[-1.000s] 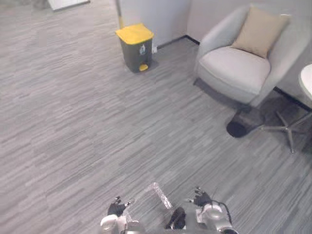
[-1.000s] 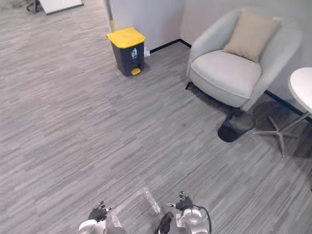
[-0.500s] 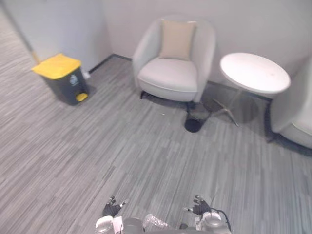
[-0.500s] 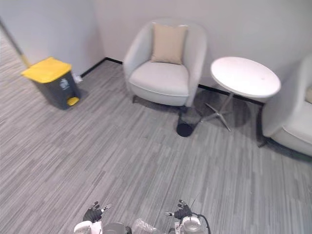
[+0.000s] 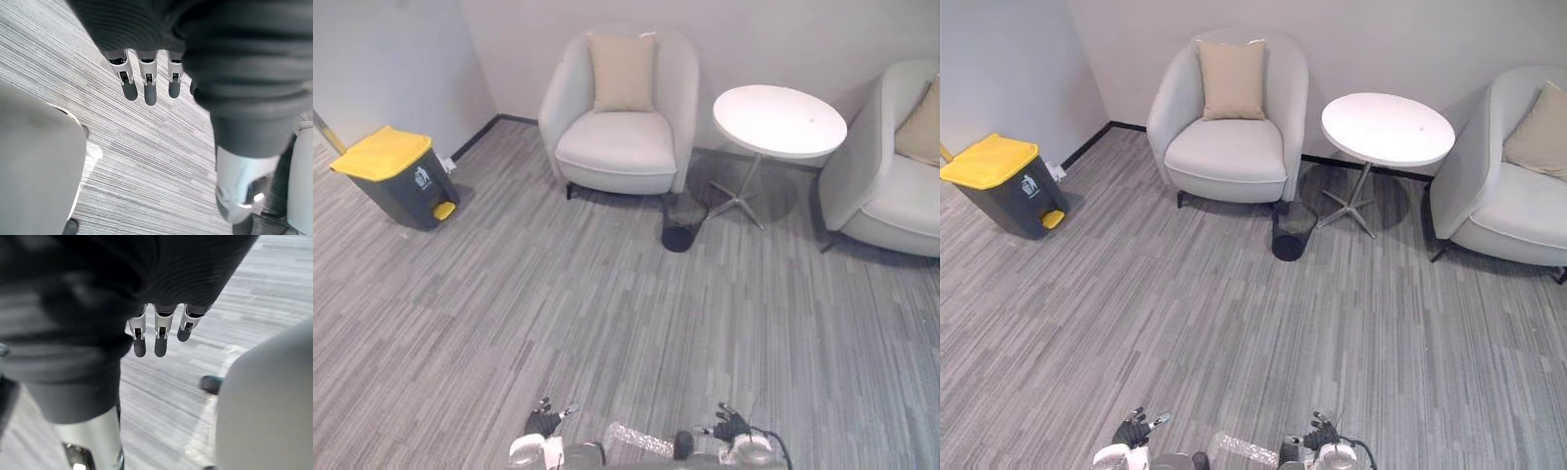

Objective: Organize the slippers on the shoe rack

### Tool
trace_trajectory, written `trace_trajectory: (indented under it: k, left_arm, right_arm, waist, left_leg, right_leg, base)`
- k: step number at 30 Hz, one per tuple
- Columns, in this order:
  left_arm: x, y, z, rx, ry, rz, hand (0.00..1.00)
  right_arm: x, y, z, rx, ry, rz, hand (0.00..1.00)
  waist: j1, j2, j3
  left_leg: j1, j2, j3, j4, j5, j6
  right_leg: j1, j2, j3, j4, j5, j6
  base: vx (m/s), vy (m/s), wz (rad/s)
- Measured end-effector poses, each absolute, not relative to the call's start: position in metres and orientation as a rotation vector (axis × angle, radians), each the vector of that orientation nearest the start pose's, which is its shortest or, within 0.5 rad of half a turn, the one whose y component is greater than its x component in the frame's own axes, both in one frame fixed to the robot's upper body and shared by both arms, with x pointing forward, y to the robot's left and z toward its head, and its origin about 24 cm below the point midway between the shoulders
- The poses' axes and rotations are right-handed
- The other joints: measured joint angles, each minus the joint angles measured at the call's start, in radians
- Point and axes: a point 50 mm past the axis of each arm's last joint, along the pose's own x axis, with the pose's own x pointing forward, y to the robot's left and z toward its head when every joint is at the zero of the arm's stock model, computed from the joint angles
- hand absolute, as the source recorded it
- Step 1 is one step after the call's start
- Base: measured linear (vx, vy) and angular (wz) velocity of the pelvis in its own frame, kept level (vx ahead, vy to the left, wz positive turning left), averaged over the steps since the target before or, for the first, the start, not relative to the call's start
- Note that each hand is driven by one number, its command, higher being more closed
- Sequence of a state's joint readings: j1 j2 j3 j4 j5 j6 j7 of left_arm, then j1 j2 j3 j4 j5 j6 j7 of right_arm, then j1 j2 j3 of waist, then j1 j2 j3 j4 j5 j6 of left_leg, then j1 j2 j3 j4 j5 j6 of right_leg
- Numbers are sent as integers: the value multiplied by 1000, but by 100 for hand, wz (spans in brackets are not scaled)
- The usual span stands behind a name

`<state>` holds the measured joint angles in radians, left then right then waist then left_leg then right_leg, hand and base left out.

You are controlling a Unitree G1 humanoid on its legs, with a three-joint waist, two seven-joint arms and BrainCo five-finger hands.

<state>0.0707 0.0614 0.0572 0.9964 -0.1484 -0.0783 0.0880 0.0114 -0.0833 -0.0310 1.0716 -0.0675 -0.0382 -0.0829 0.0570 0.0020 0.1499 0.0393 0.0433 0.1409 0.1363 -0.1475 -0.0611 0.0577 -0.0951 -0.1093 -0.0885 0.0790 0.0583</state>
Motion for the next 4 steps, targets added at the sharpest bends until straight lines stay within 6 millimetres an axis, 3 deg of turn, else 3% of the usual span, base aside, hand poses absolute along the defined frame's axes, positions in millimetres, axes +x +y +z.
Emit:
trace_trajectory:
  k: [4]
  left_arm:
    - [114, 188, -154, -57, 988, 261, 0]
  right_arm:
    - [118, -191, -157, -159, 1050, -125, 0]
  waist:
    - [0, -2, -6]
  left_leg:
    - [27, 5, -19, -14, 7, -2]
  right_leg:
    - [19, 7, -14, -6, -6, 0]
  base:
    - [1, -18, 8]
